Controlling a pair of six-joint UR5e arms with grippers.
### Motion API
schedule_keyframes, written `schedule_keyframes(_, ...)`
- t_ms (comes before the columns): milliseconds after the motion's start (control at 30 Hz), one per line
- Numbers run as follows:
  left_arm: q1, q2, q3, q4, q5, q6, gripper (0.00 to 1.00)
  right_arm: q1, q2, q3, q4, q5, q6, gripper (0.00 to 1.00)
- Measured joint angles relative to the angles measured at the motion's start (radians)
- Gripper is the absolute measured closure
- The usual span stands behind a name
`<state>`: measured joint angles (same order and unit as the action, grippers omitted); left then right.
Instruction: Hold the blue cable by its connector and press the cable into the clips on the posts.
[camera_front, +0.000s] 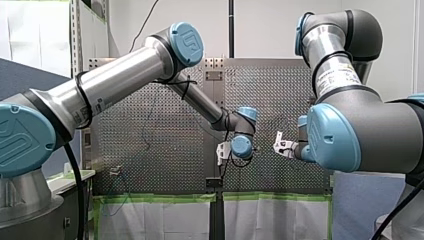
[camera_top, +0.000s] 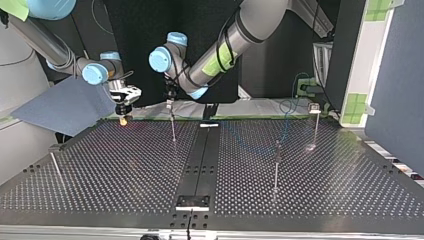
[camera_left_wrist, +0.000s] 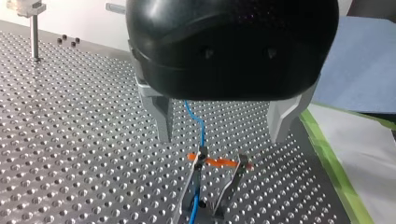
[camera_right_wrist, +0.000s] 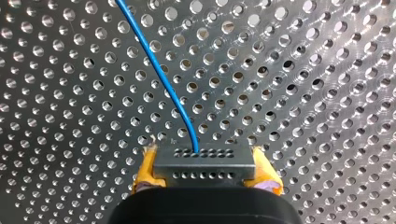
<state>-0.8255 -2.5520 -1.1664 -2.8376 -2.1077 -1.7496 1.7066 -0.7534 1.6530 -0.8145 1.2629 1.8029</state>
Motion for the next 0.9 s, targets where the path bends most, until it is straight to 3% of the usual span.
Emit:
schedule_keyframes(433, 0.001, -0.001, 0.0, -0.005, -0.034, 0.009, 0.0, -0.004, 0.0, 0.0, 0.0, 0.0, 0.007, 1.0)
schedule_keyframes(900, 0.001, -0.001, 0.0, -0.017, -0.035, 0.006, 0.0, -0.006, 0.0, 0.0, 0.009, 0.0, 0.007, 1.0)
